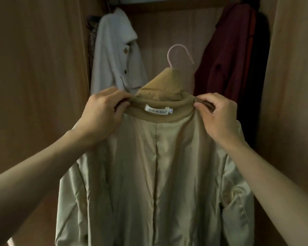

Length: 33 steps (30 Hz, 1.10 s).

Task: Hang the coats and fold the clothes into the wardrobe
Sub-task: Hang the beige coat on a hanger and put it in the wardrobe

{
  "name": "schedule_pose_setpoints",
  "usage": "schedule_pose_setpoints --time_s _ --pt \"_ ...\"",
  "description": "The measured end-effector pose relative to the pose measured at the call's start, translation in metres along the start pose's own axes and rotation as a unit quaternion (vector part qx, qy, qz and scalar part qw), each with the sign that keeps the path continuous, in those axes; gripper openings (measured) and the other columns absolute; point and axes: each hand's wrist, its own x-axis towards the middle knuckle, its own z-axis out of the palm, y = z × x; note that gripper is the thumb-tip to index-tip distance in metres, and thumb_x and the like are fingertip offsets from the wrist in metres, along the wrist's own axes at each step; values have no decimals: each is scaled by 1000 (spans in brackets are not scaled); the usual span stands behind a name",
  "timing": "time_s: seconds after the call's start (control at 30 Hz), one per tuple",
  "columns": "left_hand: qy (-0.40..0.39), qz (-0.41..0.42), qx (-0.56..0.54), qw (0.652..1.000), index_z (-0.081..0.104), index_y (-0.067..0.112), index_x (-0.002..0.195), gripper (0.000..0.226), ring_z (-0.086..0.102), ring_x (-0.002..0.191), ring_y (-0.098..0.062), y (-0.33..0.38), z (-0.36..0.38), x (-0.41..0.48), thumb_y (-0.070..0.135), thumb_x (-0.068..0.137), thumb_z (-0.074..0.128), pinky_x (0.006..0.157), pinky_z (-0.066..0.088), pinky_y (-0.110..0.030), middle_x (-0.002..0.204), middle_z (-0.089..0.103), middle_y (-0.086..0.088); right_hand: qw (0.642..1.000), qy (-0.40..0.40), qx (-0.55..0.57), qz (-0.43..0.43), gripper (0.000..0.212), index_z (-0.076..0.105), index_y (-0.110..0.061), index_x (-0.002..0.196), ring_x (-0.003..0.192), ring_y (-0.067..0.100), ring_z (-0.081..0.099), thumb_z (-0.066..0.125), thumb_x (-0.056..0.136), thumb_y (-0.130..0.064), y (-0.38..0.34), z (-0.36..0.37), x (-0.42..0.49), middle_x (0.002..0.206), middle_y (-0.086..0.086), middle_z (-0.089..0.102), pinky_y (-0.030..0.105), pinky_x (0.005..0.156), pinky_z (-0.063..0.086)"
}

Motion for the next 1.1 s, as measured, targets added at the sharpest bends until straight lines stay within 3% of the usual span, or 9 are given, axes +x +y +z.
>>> schedule_pose_setpoints --time_s 0.1,0.3,0.5,0.8,0.97,1.1 --pt "2 8 22 1000 71 4 102 13 65 83 -29 -8 20 22 6 92 62 75 51 -45 91 70 -11 1000 21 6 -10 10 74 -6 94 79 13 64 71 86 -12 27 9 24 86 5 70 28 76 52" --pt "28 -13 41 999 58 13 105 14 61 79 -26 -30 58 44 12 91 62 69 50 -44 88 66 -6 998 52 8 -31 11 72 -7 92 77 7 60 74 83 -15 67 30 52 85 1 68 20 75 49" --pt "39 16 59 997 60 10 99 6 58 80 -23 -67 91 60 11 93 61 69 47 -42 91 59 -4 996 62 28 -50 10 72 -9 91 77 4 60 76 82 -12 104 69 78 84 -3 66 17 75 47" --pt "88 68 102 989 62 9 100 10 58 81 -25 -156 114 106 13 93 55 68 47 -41 93 58 -4 992 56 48 -106 12 72 -7 94 83 12 63 72 83 -3 129 148 146 88 0 67 28 78 51" --pt "97 69 123 985 56 16 115 25 59 82 -21 -209 118 136 13 90 54 68 50 -39 100 57 -1 983 84 57 -152 15 69 -10 94 85 10 61 71 82 -1 136 204 197 89 -3 64 23 77 48" --pt "88 94 168 977 61 13 111 22 58 84 -25 -236 130 156 12 94 49 66 49 -39 102 58 -4 978 107 55 -170 18 60 -14 87 80 7 55 70 80 -1 157 244 228 85 -6 59 13 74 40"
